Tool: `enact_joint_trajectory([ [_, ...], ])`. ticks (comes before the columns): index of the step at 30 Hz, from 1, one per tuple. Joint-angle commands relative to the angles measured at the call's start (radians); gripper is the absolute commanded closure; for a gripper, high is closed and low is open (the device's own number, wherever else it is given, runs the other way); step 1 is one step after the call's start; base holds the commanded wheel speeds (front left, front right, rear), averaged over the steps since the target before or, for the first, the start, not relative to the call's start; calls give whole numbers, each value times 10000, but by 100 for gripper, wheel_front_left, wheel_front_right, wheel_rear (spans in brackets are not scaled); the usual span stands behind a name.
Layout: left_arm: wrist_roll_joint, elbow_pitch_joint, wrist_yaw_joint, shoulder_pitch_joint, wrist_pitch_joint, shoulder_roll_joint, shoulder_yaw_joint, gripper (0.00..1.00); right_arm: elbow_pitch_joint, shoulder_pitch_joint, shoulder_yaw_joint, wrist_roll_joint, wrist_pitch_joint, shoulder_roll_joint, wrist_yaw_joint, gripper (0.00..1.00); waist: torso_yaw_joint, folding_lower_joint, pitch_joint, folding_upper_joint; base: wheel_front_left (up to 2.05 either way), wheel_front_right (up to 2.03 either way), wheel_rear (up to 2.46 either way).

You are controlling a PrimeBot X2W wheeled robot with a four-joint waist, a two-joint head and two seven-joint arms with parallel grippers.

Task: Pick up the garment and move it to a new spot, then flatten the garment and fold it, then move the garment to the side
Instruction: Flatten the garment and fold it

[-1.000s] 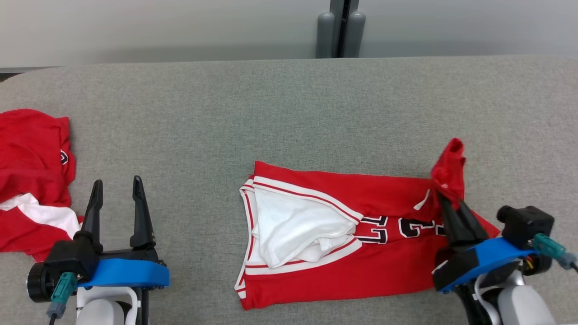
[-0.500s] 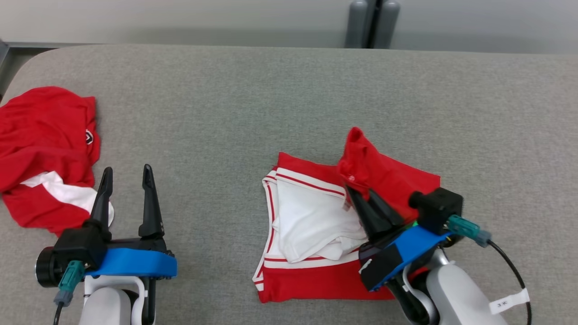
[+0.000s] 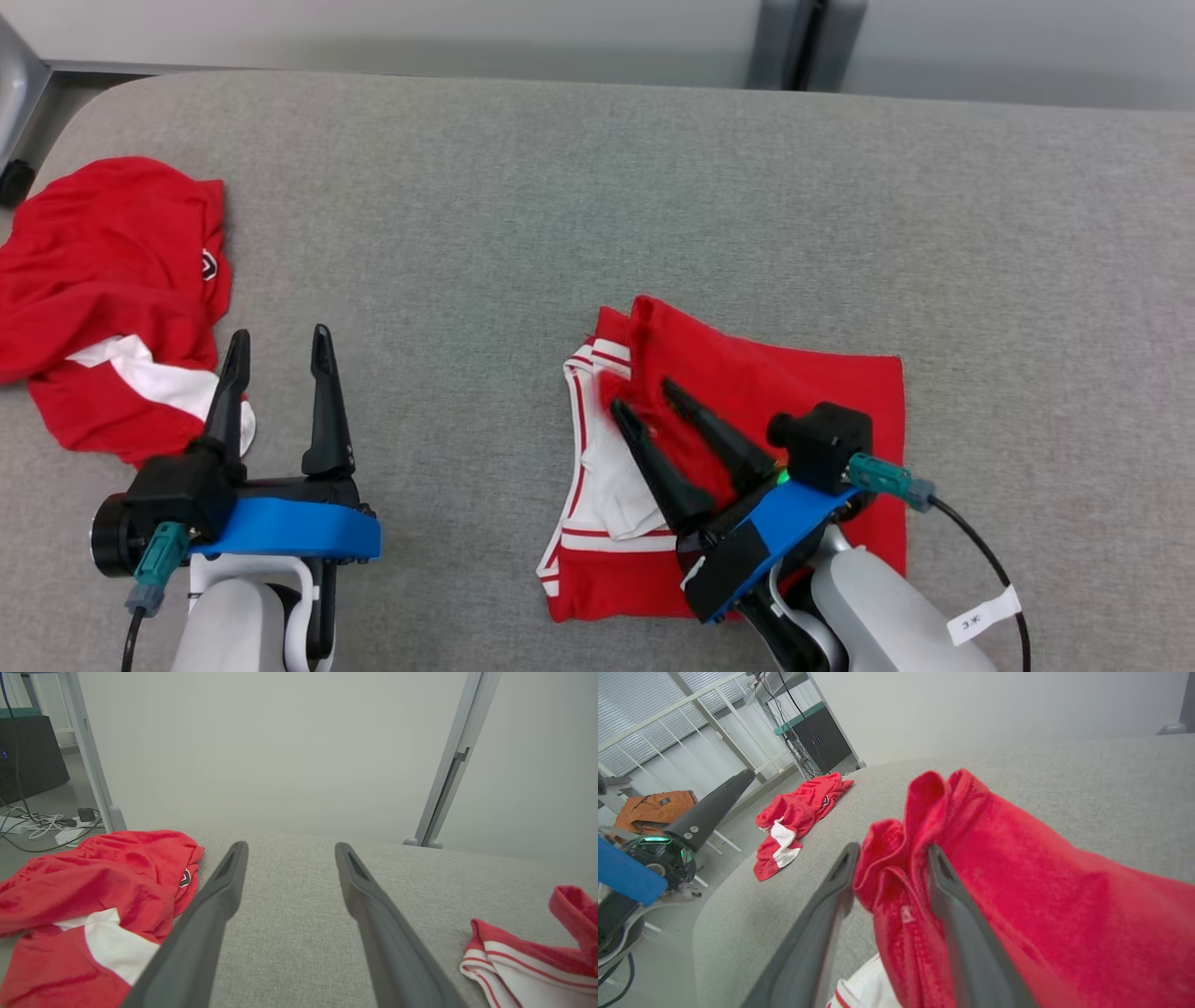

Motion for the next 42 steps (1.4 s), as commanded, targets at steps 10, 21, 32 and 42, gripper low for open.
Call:
enact_joint_trajectory([
  [10, 67, -40, 43, 155, -47, -22, -60, 0, -733, -59, -1696, -1429, -732, -25, 7, 0, -912, -1, -509, 0, 0, 0, 0],
  [21, 211, -75, 73, 672, -47, -21, -229, 0, -2260, 1692, -4483, -2655, -772, -146, 7, 0, -1512, -1, -1005, 0, 0, 0, 0],
  [32, 379, -175, 66, 1198, -47, -20, -269, 0, -3202, 3474, -5812, -2846, -663, -9, 7, 0, -1547, -1, -1313, 0, 0, 0, 0],
  [42, -41, 351, -118, 1396, 78, -19, -1573, 0, -3274, 3560, -5905, -2701, -463, -7, 7, 0, -1385, -1, -1485, 0, 0, 0, 0],
])
